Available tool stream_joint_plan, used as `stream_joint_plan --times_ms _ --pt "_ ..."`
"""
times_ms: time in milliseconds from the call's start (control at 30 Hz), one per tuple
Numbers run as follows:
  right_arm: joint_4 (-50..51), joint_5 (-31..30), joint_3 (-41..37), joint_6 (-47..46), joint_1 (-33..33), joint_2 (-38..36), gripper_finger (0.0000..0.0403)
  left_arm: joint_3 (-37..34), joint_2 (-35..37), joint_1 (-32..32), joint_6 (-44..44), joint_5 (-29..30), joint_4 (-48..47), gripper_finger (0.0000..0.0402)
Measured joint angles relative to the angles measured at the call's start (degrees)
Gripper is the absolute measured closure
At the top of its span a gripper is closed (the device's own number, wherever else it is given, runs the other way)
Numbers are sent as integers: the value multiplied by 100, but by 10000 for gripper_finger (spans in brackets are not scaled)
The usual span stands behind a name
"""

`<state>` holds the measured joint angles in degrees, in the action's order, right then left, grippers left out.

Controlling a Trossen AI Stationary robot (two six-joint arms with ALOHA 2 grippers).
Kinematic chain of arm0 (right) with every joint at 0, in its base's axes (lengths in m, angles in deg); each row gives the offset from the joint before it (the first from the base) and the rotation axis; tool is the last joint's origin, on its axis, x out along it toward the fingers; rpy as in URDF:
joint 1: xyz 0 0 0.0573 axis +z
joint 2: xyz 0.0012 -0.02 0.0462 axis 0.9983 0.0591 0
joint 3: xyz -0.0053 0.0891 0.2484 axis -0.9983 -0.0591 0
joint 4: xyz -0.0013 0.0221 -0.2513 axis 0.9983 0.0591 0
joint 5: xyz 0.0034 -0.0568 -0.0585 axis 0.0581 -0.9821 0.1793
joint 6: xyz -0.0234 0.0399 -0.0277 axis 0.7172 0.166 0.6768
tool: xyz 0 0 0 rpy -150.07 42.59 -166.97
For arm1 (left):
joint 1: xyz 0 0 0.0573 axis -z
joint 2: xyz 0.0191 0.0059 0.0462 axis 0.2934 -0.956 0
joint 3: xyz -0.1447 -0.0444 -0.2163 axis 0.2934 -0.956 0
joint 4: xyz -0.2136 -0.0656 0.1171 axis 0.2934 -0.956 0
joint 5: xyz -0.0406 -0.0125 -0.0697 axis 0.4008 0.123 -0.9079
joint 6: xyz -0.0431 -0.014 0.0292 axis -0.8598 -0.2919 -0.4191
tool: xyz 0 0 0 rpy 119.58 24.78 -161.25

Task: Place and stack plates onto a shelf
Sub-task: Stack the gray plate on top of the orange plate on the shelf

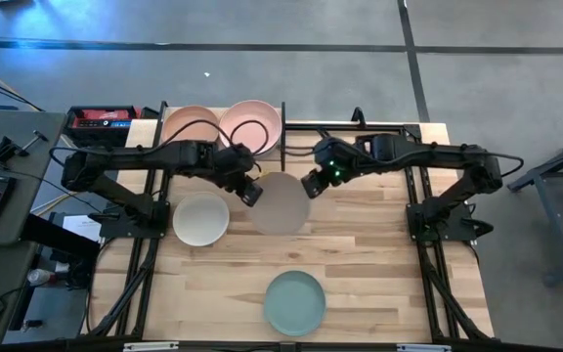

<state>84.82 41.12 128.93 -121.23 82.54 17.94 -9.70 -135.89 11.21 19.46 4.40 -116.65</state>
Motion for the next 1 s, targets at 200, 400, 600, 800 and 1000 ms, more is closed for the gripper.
stream_joint_plan --times_ms 200,400,600,800,1000 --pt "25 53 0 66 -290 -192 244 -2 24 -374 279 1 -662 397" --pt "12 59 0 872 -610 -332 243 50 302 -880 488 -159 -733 397" --pt "10 70 0 1662 -1010 -338 243 50 844 -1494 455 -190 -901 397" --pt "-6 114 0 2343 -1392 -338 243 50 1400 -2407 273 -72 -983 397" --pt "-4 223 0 3070 -1708 -338 243 50 1832 -3424 31 -29 -987 397"
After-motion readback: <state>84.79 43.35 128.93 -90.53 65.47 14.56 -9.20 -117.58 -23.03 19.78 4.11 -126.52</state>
